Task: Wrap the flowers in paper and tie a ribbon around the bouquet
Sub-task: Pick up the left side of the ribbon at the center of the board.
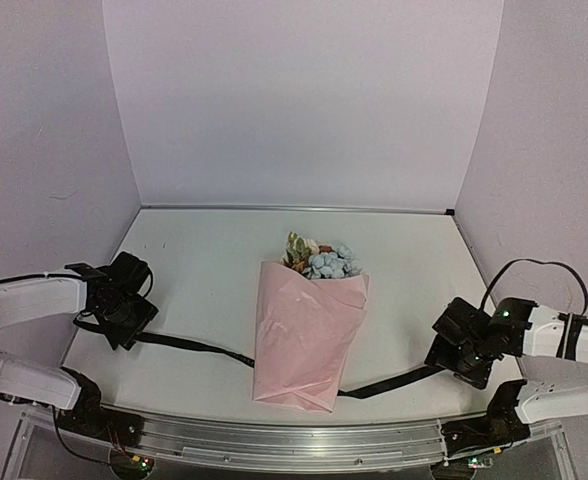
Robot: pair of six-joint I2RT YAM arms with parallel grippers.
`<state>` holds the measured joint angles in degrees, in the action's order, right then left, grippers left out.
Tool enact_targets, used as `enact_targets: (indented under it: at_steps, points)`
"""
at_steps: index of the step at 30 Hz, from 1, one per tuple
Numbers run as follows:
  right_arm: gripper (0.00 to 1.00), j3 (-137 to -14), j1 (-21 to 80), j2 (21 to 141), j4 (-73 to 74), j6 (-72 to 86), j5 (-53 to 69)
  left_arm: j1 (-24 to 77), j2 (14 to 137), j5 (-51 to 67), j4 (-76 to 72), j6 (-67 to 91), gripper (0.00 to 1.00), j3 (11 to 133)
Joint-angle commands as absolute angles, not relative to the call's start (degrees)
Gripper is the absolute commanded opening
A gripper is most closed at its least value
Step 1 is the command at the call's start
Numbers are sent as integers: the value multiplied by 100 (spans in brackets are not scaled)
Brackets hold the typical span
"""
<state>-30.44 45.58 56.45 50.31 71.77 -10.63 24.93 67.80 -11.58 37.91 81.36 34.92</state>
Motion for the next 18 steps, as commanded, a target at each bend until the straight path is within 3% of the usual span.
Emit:
enact_targets:
  at_steps: [1, 11, 14, 18]
  points:
    - [94, -2934, 4505, 5323, 5420, 7421, -1697, 2107, 7353, -1082, 3780, 8007, 66, 3635]
    - [98, -2689, 4456, 4970, 5546, 7510, -1780, 1698, 8418, -1022, 3727, 7711, 60, 3985]
    - [98, -2737, 4455, 5008, 5546, 7527, -1717, 1695, 8573, -1052, 3720, 7636, 52, 4071]
    - [98, -2827, 4455, 5123, 5546, 7570, -1604, 1683, 8772, -974, 3667, 7467, 30, 4089]
